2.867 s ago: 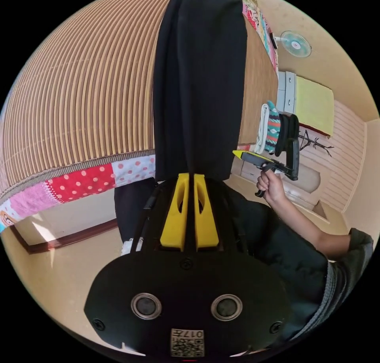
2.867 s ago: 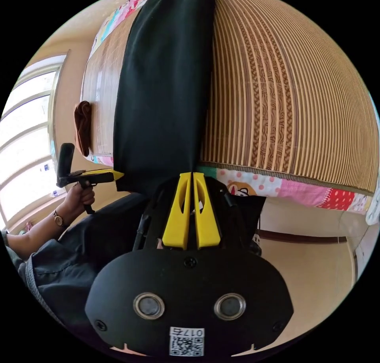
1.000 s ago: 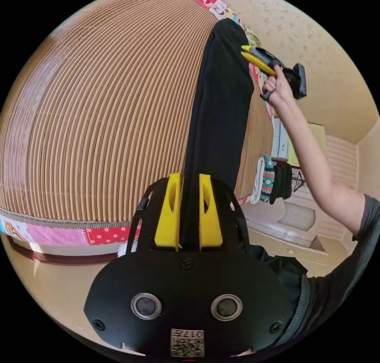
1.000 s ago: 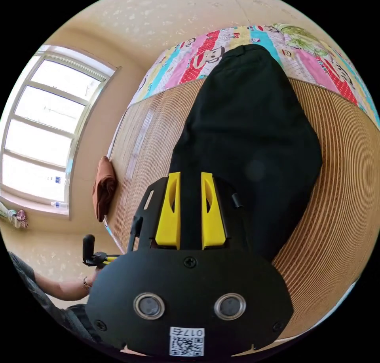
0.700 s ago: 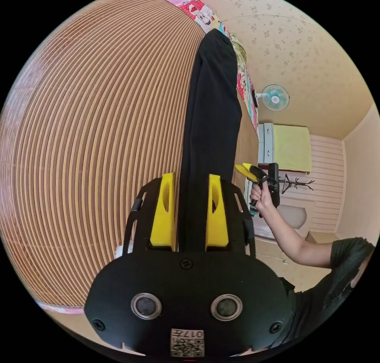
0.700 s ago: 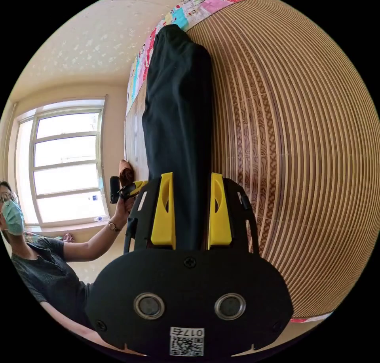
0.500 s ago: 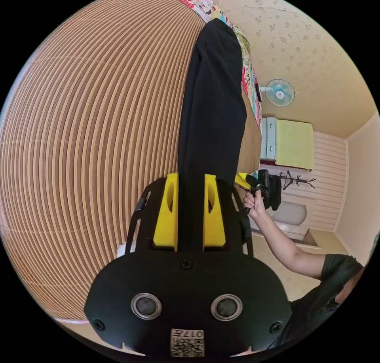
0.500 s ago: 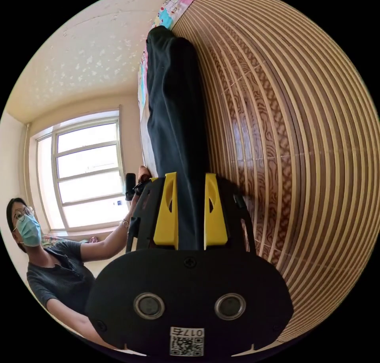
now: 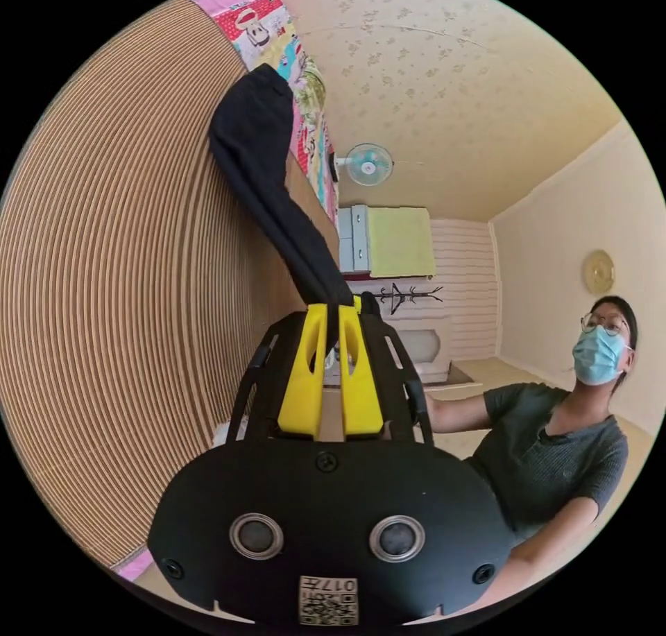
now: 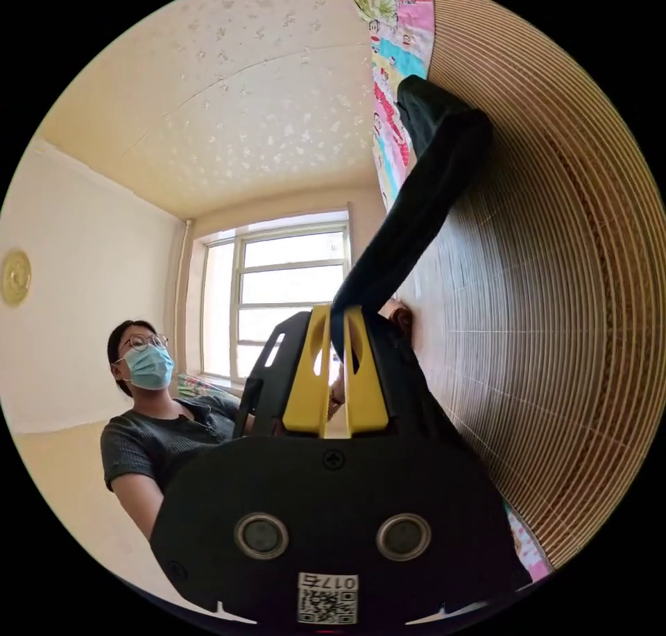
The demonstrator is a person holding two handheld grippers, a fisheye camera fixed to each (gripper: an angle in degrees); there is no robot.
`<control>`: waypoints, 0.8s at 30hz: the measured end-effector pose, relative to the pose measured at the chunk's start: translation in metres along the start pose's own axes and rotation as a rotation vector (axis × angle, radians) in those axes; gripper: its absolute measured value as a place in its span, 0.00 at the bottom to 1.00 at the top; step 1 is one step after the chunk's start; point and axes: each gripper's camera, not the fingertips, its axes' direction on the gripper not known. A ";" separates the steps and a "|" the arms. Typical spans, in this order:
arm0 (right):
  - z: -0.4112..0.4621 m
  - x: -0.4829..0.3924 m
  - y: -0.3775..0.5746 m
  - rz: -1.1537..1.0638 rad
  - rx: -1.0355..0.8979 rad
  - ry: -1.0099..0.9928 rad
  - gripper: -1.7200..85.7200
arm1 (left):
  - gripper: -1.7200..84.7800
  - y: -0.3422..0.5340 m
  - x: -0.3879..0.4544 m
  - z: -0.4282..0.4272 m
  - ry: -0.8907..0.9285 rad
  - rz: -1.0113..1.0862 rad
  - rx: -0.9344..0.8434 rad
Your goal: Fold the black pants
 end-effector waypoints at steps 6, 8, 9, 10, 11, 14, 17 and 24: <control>0.028 -0.157 0.059 -0.216 -0.114 0.028 0.04 | 0.06 0.078 0.138 -0.031 0.084 0.232 0.078; 0.040 -0.221 0.077 -0.323 -0.161 0.052 0.04 | 0.06 0.098 0.183 -0.037 0.078 0.308 0.094; 0.043 -0.237 0.081 -0.354 -0.171 0.050 0.04 | 0.06 0.109 0.213 -0.040 0.082 0.361 0.106; 0.049 -0.268 0.088 -0.415 -0.192 0.026 0.04 | 0.06 0.115 0.228 -0.041 0.088 0.390 0.111; 0.054 -0.299 0.095 -0.482 -0.210 0.012 0.04 | 0.06 0.124 0.260 -0.043 0.106 0.455 0.119; 0.069 -0.372 0.104 -0.640 -0.230 -0.010 0.04 | 0.05 0.137 0.338 -0.045 0.128 0.626 0.130; 0.082 -0.422 0.098 -0.686 -0.177 0.041 0.04 | 0.05 0.138 0.406 -0.045 0.069 0.732 0.198; 0.108 -0.402 0.026 -0.636 -0.101 0.144 0.04 | 0.05 0.074 0.434 -0.028 -0.071 0.665 0.314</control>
